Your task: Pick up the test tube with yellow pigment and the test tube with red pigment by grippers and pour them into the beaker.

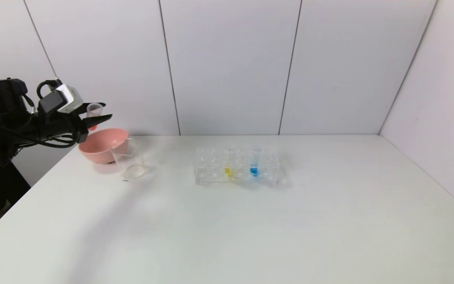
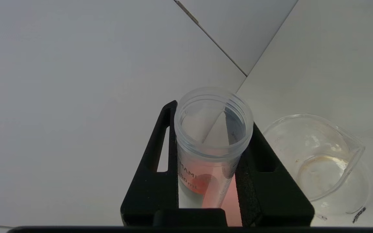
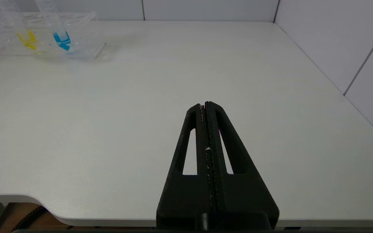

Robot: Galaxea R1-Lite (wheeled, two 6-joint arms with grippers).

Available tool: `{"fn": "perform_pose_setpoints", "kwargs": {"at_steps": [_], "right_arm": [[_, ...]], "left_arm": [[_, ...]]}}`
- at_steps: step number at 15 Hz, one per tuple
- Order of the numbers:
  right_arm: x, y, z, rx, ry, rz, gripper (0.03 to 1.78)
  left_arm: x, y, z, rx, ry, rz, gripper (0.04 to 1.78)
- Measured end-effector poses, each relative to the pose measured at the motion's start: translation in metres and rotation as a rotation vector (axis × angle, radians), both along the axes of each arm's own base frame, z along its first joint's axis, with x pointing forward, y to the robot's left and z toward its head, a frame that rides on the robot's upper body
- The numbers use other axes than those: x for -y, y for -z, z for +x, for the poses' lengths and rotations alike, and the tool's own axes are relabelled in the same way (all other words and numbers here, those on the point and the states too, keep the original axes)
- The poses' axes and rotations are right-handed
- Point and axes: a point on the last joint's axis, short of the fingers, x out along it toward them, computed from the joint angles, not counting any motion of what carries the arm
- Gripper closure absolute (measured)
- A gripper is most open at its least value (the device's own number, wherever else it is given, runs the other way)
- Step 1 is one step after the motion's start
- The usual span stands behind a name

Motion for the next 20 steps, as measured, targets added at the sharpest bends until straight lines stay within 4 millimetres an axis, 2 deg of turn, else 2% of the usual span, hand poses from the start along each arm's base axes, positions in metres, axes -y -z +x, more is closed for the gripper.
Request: {"fn": "perform_pose_setpoints", "kwargs": {"at_steps": [8,13,17,20], "right_arm": [[0.0,0.0,0.0,0.0,0.0,0.0,1.7],[0.0,0.0,0.0,0.0,0.0,0.0,1.7],[0.0,0.0,0.0,0.0,0.0,0.0,1.7],[0.0,0.0,0.0,0.0,0.0,0.0,1.7]], "left_arm": [[0.003,0.006,0.001,-0.064,0.0,0.0,1.32],[0.009,0.013,-0.003,-0.217,0.003,-0.001,1.32],[0.004,0.004,-0.013,-0.301,-0.013,0.084,1.32],[-0.001,-0.002,-0.016,-0.292,-0.029,0.094,1.32]]}}
